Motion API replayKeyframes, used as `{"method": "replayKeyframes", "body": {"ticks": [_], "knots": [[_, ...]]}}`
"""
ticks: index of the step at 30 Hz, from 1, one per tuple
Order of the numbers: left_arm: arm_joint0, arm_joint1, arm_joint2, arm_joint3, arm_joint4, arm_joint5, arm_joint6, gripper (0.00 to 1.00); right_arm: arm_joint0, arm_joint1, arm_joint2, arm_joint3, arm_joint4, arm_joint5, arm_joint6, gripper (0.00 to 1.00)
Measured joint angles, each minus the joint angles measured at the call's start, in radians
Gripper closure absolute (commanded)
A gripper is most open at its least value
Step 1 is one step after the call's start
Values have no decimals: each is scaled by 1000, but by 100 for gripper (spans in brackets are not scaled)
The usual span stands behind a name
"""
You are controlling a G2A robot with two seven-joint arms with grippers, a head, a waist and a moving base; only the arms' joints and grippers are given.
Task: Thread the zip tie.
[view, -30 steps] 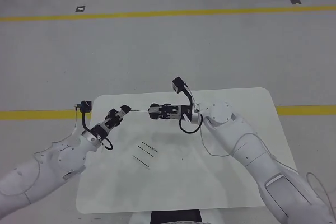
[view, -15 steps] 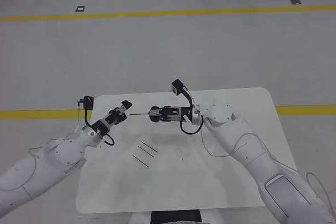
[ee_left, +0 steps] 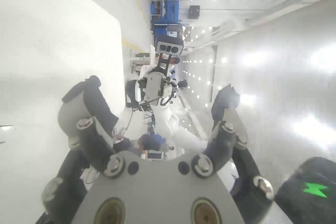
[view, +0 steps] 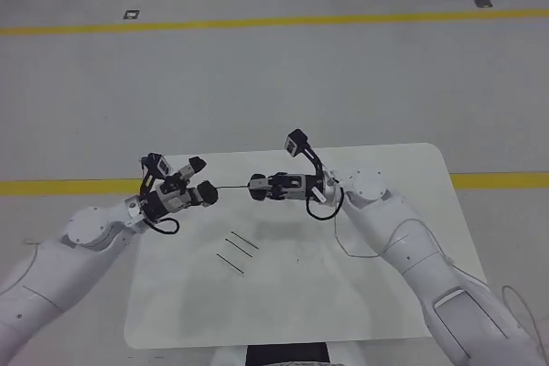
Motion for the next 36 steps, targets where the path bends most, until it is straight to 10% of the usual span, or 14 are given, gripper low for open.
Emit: {"method": "replayKeyframes", "body": {"ticks": [8, 34, 36], "knots": [[83, -113, -161, 74, 29, 0, -214, 0, 15, -18, -1, 41, 27, 0, 78, 100], [73, -151, -156, 131, -17, 11, -274, 0, 7, -53, -19, 42, 88, 0, 108, 100], [71, -156, -156, 135, -29, 13, -291, 14, 14, -62, -26, 59, 89, 0, 109, 100]]}}
